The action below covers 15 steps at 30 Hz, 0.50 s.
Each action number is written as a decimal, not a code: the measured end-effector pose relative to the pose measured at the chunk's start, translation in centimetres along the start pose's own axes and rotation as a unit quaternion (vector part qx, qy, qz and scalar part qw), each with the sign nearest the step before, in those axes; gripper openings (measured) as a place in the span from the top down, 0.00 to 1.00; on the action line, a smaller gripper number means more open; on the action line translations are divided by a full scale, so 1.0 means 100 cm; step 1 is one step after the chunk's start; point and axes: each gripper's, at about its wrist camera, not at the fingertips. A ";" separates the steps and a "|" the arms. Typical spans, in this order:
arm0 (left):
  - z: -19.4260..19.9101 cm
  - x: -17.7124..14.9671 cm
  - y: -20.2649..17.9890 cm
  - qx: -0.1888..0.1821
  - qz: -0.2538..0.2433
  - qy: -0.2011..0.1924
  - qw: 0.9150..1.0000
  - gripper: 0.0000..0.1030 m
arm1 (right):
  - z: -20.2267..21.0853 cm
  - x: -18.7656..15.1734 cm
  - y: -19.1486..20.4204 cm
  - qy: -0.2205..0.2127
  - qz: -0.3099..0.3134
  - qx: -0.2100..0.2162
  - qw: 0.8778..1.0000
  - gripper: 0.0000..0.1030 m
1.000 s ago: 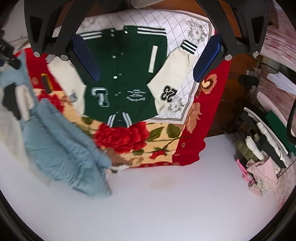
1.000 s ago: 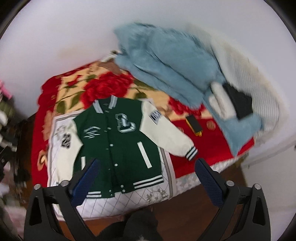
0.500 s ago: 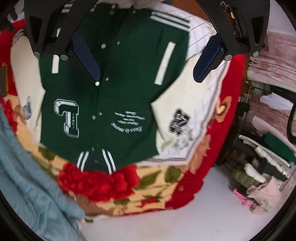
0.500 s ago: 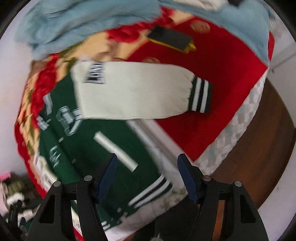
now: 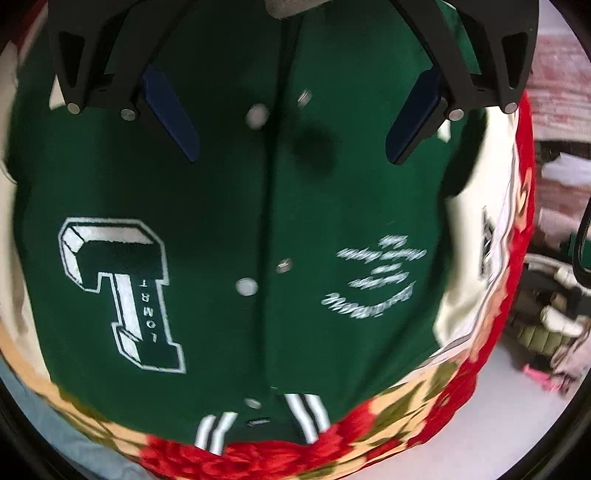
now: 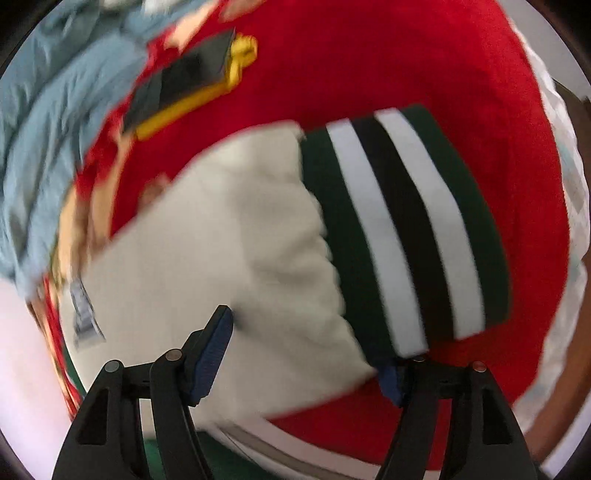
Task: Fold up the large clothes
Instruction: 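Grasp the striped cuff of one cream sleeve with the right gripper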
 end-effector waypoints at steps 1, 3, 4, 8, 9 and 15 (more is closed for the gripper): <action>-0.003 0.002 -0.005 -0.002 -0.007 -0.007 1.000 0.00 | 0.001 -0.001 0.004 -0.016 -0.002 0.001 1.000 0.47; -0.006 0.006 -0.012 -0.002 -0.017 -0.021 1.000 0.00 | 0.002 -0.004 0.015 -0.035 -0.002 0.017 0.999 0.79; -0.006 0.009 -0.013 -0.002 -0.020 -0.029 0.999 0.00 | 0.005 -0.003 0.023 -0.039 0.002 0.018 0.999 0.81; -0.003 0.023 -0.001 -0.006 -0.017 -0.047 0.999 0.00 | 0.031 0.001 0.082 -0.066 0.052 0.047 0.995 0.90; -0.002 0.027 0.008 -0.005 -0.010 -0.048 0.999 0.00 | 0.045 -0.001 0.105 -0.077 0.077 0.058 0.992 0.91; -0.010 0.052 0.074 0.022 0.044 -0.023 0.998 0.00 | 0.113 -0.063 0.276 -0.105 0.286 0.118 0.945 0.92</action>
Point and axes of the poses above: each gripper's, at about its wrist camera, not at the fingertips, and z roughly against the way its jaws point, y to its left, x to its top, and after that the axes turned 12 degrees about z, right-handed
